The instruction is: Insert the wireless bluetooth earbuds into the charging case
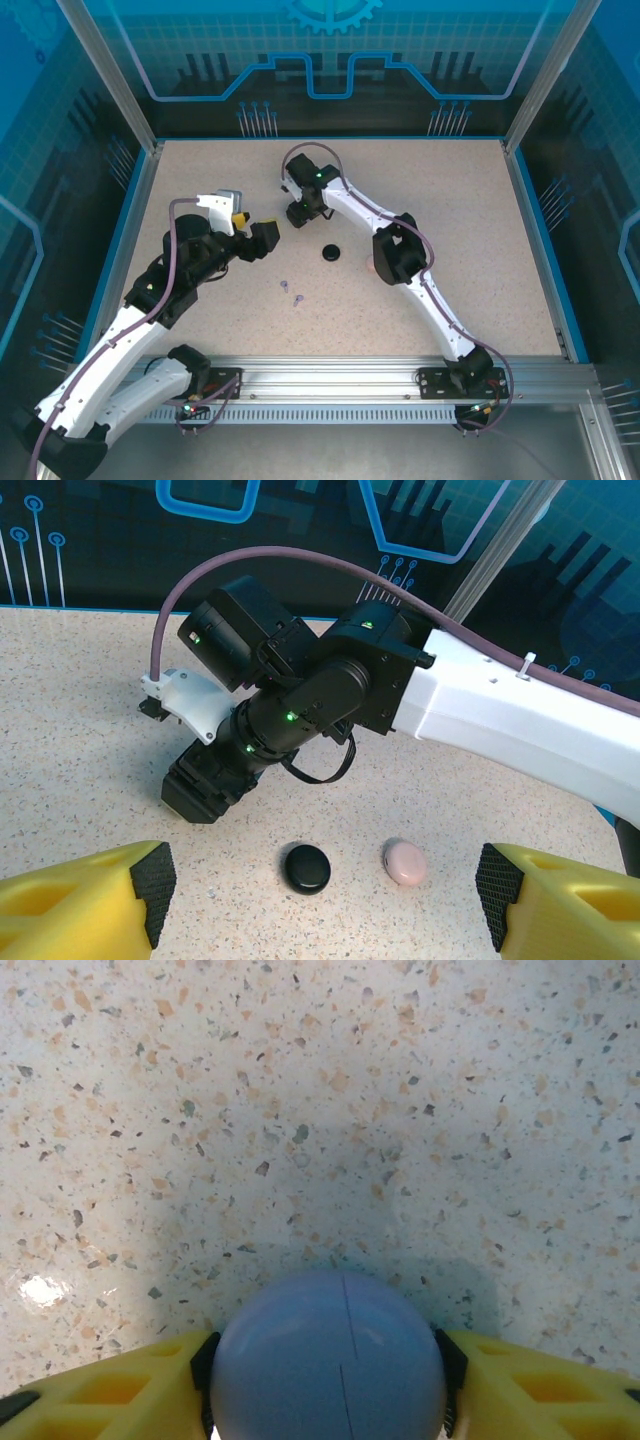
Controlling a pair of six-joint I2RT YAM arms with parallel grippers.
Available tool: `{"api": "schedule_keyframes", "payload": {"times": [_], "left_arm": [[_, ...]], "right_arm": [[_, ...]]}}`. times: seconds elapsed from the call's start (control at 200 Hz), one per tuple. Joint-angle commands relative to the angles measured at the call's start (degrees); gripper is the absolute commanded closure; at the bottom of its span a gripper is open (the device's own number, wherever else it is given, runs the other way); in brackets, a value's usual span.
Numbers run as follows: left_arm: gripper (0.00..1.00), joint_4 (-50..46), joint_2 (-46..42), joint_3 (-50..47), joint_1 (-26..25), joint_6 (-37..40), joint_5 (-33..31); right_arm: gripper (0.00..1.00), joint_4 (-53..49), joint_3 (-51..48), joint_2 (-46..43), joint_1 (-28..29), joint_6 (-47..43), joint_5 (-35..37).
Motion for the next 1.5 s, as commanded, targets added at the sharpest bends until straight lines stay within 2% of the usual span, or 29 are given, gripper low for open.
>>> {"api": "schedule_keyframes", "payload": {"times": [0.0, 0.115, 0.255, 0.59, 0.76, 0.901, 1.016, 1.156, 1.271, 1.491], "left_arm": [[0.18, -0.26, -0.57, -0.29, 0.68, 1.35, -0.29], [0.18, -0.53, -0.71, -0.33, 0.73, 1.3, -0.42], [0.18, -0.79, -0.85, -0.59, 0.78, 1.35, -0.45], [0.18, 1.15, 0.82, -2.17, 1.69, -2.37, 2.34], [0.15, 3.51, 4.19, -2.84, 3.54, -6.67, 7.95], [0.17, 9.02, 7.38, -4.32, 6.45, -11.95, 16.76], [0.19, 12.67, 11.16, -3.92, 6.92, -14.69, 23.65], [0.22, 15.19, 16.21, -2.26, 6.91, -17.01, 31.65], [0.23, 18.92, 19.53, -2.19, 6.53, -19.19, 36.51], [0.22, 22.15, 23.3, -1.98, 3.77, -20.07, 39.64]], "right_arm": [[0.43, -2.77, -0.42, 0.56, 0.94, -1.44, 0.82], [0.48, -1.48, -3.72, -2.31, 0.92, -2.43, 1.33], [0.5, 4.29, -12.49, -9.09, 0.84, -4.23, 1.41], [0.51, 25.04, -43.97, -34.17, -1.1, -6.81, -2.02], [0.52, 37.91, -64.0, -49.52, -2.1, -8.34, -5.48], [0.52, 49.14, -79.16, -61.64, -1.89, -11.24, -9.14], [0.52, 56.15, -88.6, -69.87, -1.01, -14.73, -10.94], [0.52, 61.6, -96.92, -78.03, 0.58, -17.7, -12.26], [0.52, 61.32, -99.07, -81.79, 2.43, -19.95, -12.09], [0.52, 59.65, -98.92, -85.46, 5.35, -22.05, -10.53]]}}
